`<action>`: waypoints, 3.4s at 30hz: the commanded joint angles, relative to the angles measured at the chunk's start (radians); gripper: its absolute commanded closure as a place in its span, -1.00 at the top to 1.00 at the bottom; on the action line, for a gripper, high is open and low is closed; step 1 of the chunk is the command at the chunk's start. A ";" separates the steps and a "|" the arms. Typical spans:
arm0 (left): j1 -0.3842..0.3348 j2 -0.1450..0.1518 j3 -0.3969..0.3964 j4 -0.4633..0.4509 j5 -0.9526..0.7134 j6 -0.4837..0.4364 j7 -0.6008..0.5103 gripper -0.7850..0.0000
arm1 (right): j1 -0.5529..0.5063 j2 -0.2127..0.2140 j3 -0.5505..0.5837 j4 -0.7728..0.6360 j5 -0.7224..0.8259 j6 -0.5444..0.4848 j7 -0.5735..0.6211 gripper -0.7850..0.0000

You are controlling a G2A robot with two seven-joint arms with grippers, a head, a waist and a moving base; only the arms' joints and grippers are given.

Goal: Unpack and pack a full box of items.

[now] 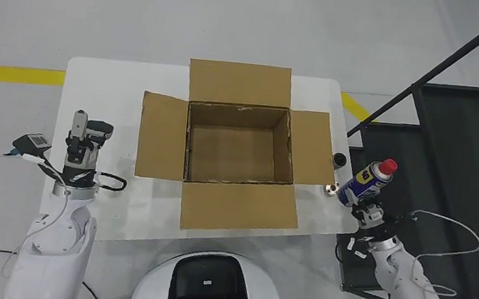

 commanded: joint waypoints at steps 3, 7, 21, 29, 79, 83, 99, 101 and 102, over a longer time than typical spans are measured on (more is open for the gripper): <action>0.000 0.000 0.000 0.000 0.000 0.000 0.000 1.00 | 0.051 -0.017 -0.055 0.128 -0.008 0.005 -0.090 -1.00; 0.000 0.000 0.000 0.000 0.000 0.000 0.000 1.00 | 0.086 -0.034 -0.115 0.226 -0.059 0.030 -0.177 -1.00; 0.000 0.000 0.000 0.000 0.000 0.000 0.000 1.00 | 0.196 -0.093 -0.244 0.510 -0.137 0.183 -0.429 -1.00; 0.000 0.000 0.000 0.000 0.000 0.000 0.000 1.00 | 0.260 -0.116 -0.271 0.614 -0.129 0.251 -0.479 -1.00; 0.000 0.000 0.000 0.000 0.000 0.000 0.000 1.00 | 0.335 -0.144 -0.318 0.739 -0.069 0.231 -0.506 1.00; 0.000 0.000 0.000 0.000 0.000 0.000 0.000 1.00 | 0.322 -0.142 -0.318 0.737 -0.066 0.230 -0.517 1.00; 0.000 0.000 0.000 0.000 0.000 0.000 0.000 1.00 | 0.172 -0.098 -0.337 0.534 -0.072 0.284 -0.571 1.00; 0.000 0.000 0.000 0.000 0.000 0.000 0.000 1.00 | 0.156 -0.092 -0.337 0.514 -0.070 0.291 -0.578 1.00; 0.000 0.000 0.000 0.000 0.000 0.000 0.000 1.00 | 0.150 -0.088 -0.339 0.507 -0.071 0.291 -0.578 1.00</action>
